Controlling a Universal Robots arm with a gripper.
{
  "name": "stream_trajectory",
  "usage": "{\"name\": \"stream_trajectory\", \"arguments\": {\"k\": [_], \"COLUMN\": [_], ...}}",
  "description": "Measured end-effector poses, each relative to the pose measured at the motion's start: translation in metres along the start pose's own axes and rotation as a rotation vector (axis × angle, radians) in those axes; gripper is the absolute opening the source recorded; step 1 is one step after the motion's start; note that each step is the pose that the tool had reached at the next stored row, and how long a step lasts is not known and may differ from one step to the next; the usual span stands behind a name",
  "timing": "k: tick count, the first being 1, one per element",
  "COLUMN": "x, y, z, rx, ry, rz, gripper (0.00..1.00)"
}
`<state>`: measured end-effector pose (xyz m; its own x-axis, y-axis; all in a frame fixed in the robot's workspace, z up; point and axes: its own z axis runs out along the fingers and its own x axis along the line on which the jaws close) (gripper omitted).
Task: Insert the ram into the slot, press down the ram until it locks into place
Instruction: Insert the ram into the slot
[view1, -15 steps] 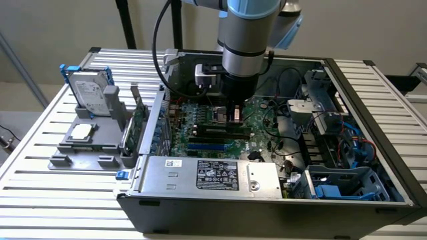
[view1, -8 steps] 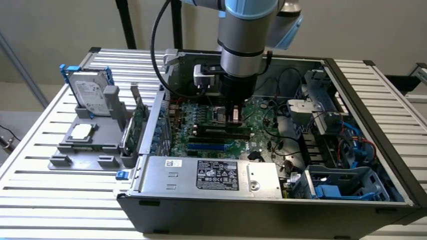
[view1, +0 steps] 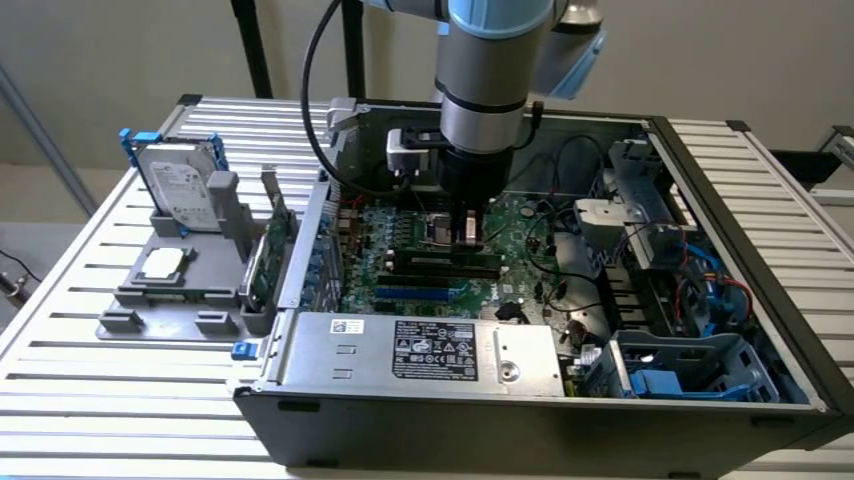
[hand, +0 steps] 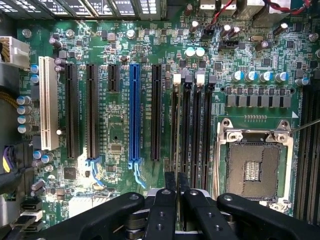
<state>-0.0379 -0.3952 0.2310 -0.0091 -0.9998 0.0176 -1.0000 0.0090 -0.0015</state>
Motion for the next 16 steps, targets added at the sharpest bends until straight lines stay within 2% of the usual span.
{"name": "stream_trajectory", "arguments": {"k": [16], "x": [-0.0006], "y": [0.0000], "z": [-0.0006], "rx": [0.0016], "ry": [0.0005], "rz": [0.000], "gripper": [0.13]}}
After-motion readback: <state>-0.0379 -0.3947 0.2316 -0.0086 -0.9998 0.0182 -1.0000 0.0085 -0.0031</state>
